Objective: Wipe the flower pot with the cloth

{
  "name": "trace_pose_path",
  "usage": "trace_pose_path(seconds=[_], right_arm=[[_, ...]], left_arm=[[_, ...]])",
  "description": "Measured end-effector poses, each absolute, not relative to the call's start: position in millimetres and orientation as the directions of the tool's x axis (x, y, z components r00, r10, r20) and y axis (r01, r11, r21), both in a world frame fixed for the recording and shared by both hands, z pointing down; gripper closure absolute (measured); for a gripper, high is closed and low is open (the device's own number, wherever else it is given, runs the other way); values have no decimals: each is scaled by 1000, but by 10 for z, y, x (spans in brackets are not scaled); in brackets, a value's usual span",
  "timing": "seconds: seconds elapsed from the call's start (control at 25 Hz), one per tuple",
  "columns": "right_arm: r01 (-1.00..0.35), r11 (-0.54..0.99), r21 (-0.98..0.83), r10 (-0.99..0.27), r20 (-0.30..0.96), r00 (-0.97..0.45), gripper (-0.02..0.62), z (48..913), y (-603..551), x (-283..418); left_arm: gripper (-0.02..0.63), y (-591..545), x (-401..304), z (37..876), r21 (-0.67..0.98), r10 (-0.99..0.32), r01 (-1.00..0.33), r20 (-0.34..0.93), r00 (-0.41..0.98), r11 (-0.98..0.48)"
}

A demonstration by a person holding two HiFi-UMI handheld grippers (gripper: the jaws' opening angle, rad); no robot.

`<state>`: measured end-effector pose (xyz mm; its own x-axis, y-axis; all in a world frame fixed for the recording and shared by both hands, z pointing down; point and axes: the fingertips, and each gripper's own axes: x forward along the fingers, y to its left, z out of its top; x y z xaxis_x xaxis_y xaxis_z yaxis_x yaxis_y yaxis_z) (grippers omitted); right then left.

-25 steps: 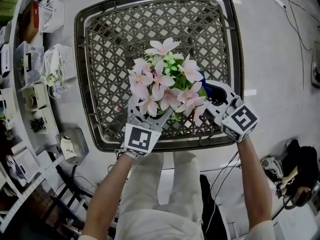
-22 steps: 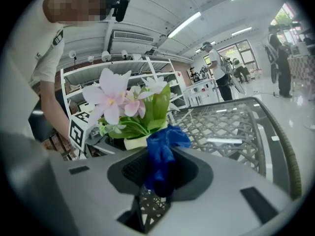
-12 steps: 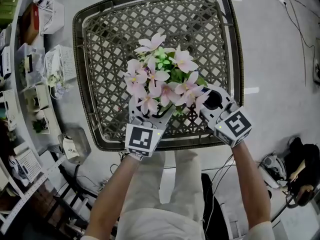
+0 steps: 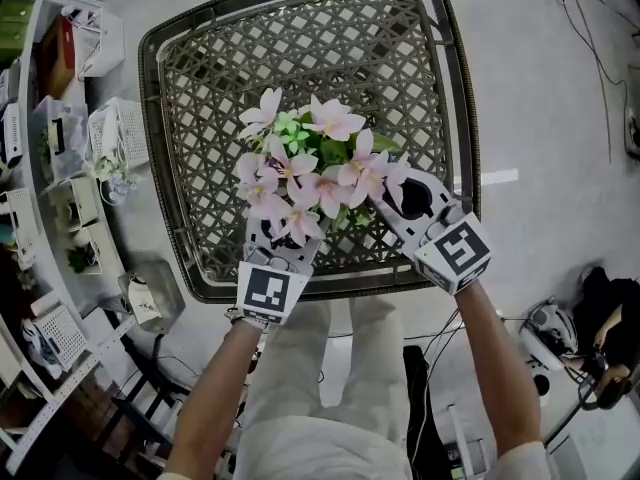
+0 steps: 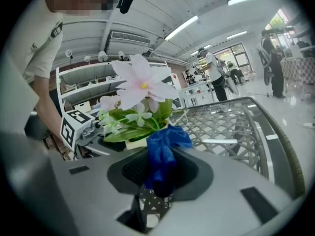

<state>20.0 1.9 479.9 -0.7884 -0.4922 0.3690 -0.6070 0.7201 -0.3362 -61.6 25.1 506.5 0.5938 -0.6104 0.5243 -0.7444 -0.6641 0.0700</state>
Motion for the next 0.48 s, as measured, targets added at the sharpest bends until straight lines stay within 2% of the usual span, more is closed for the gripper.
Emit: trace_pose_path(seconds=[0.28,0.48], right_arm=[[-552,767,-327,-426,384,-819,476,4788,315,81],[-461,825,-327,-315,412,-855,476,4809,660,-65]], left_arm=[[322,218,-598,5054,75,-629,-764,519,579,-641],[319,215,-578,5064,84,-628,-766,519,580,-637]])
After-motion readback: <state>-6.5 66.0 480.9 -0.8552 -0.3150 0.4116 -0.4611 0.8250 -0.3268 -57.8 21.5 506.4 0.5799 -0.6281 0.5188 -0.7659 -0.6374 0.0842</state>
